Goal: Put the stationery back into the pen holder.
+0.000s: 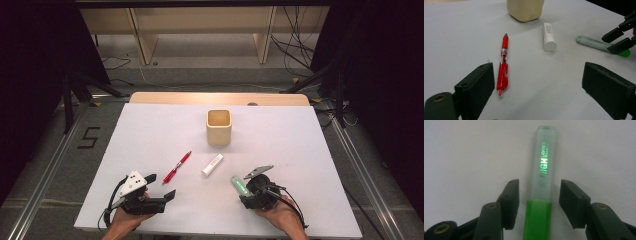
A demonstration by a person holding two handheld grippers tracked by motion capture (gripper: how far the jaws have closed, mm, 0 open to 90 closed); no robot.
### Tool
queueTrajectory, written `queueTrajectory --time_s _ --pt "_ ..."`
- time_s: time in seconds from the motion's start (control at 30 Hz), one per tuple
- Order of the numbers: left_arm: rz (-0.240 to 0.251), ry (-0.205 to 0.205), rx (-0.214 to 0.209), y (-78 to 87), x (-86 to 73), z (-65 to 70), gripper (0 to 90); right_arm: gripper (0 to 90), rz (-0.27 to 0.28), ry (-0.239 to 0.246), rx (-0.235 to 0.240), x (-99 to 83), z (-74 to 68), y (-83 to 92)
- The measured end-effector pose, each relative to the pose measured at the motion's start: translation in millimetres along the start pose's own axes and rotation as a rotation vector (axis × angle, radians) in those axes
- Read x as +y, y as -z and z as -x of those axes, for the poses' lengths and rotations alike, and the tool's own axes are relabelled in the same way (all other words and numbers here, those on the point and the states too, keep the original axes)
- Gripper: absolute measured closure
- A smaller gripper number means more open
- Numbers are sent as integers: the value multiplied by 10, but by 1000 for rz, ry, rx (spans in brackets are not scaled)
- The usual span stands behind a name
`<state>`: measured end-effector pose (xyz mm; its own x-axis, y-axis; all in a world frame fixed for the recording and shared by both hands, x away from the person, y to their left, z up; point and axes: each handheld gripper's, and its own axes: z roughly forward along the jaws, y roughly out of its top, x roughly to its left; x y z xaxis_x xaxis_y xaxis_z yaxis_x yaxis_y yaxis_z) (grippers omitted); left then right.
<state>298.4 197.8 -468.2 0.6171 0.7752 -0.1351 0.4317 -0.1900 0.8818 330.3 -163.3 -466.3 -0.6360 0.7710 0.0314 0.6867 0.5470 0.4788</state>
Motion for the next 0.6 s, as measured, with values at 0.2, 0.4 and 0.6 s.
queueTrajectory --time_s 0.2,0.4,0.6 --pt "1 1 2 -5 -3 2 104 567 -16 3 -22 4 -12 -24" --pt "1 -1 0 -5 -1 4 104 640 -24 18 -50 13 -62 -29" --pt "-6 -9 0 -9 -3 8 103 668 -40 4 -65 33 -91 -34"
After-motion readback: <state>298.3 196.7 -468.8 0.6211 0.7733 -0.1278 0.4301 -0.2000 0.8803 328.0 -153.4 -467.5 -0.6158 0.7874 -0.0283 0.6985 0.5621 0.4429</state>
